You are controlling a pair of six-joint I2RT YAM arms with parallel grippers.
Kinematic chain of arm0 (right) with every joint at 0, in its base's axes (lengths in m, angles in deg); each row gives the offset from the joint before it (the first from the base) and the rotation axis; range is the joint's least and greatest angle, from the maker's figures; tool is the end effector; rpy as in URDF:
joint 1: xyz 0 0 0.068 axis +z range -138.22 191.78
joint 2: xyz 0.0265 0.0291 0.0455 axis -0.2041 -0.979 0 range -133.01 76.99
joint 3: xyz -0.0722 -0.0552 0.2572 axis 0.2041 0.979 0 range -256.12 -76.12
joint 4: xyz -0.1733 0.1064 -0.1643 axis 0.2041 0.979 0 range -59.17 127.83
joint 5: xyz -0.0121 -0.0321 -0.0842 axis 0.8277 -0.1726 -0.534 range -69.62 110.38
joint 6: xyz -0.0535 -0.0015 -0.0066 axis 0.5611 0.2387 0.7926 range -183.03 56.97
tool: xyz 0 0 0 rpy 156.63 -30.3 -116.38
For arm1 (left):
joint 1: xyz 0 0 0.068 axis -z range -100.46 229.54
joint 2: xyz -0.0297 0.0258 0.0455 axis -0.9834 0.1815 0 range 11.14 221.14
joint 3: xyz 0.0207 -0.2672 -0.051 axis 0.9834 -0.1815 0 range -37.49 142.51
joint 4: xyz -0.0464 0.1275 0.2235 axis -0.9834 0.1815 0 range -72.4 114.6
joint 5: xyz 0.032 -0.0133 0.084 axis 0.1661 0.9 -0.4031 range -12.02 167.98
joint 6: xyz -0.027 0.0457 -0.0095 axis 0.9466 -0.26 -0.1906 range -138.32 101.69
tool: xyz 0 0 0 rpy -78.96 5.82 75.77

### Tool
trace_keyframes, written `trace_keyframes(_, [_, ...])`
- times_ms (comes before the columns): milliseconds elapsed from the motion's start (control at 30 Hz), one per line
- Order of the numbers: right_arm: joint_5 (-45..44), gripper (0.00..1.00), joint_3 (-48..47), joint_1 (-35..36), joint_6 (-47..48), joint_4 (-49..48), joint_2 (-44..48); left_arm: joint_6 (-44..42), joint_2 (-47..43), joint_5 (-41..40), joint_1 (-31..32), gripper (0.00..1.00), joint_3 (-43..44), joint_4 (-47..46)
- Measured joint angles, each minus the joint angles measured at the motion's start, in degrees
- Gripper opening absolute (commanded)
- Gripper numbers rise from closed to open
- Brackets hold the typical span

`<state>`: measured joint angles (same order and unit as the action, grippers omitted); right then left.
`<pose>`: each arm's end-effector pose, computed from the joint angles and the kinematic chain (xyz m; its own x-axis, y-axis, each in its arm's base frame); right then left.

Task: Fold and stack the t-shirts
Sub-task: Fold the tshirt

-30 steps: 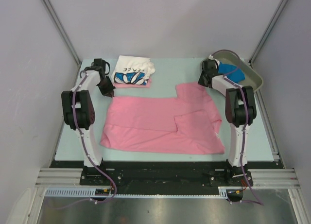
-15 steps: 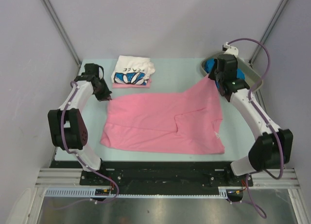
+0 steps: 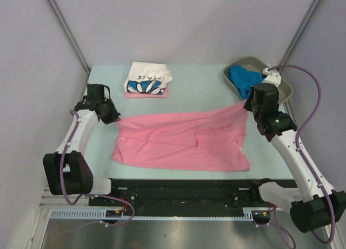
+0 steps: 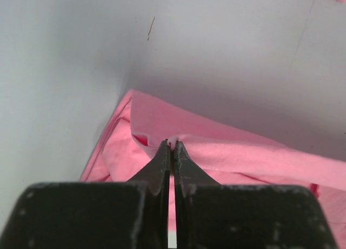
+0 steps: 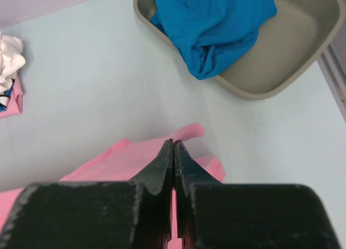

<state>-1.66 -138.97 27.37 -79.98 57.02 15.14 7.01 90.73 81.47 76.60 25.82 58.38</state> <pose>0.2311 0.0507 0.3649 -0.3694 0.1774 -0.9122 0.1939 0.9747 0.1111 0.2836 0.0123 0.2701 -0.7498 -0.4661 -0.4696 -0.3750 0.8841 -0.2787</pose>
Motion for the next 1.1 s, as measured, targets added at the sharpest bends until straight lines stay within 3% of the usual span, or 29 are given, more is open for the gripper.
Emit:
trace_keyframes(533, [1.01, 0.0, 10.88, 5.35, -8.68, 12.0, 13.6, -0.44, -8.48, -3.74, -0.37, 0.0, -10.58, 0.55])
trace_keyframes(867, [-0.81, 0.0, 13.92, 18.38, -21.33, 23.43, 17.0, -0.35, -14.6, -4.61, -1.07, 0.01, -12.59, 1.57])
trace_keyframes(1000, [-3.28, 0.0, 14.29, 26.91, -29.29, 29.31, 17.44, -0.04, -16.83, -3.28, -1.14, 0.22, -13.2, 2.78])
trace_keyframes(1033, [-3.61, 0.07, 14.29, 28.92, -31.39, 30.56, 17.4, 0.15, -17.51, -2.73, -1.18, 0.29, -13.35, 3.02])
trace_keyframes(1067, [-4.09, 0.21, 14.29, 30.84, -33.46, 31.87, 17.38, 0.17, -18.12, -2.34, -1.18, 0.46, -13.51, 3.32])
trace_keyframes(1100, [-4.55, 0.29, 14.29, 32.74, -35.54, 33.16, 17.22, 0.42, -19.06, -1.95, -1.22, 0.88, -13.84, 3.61])
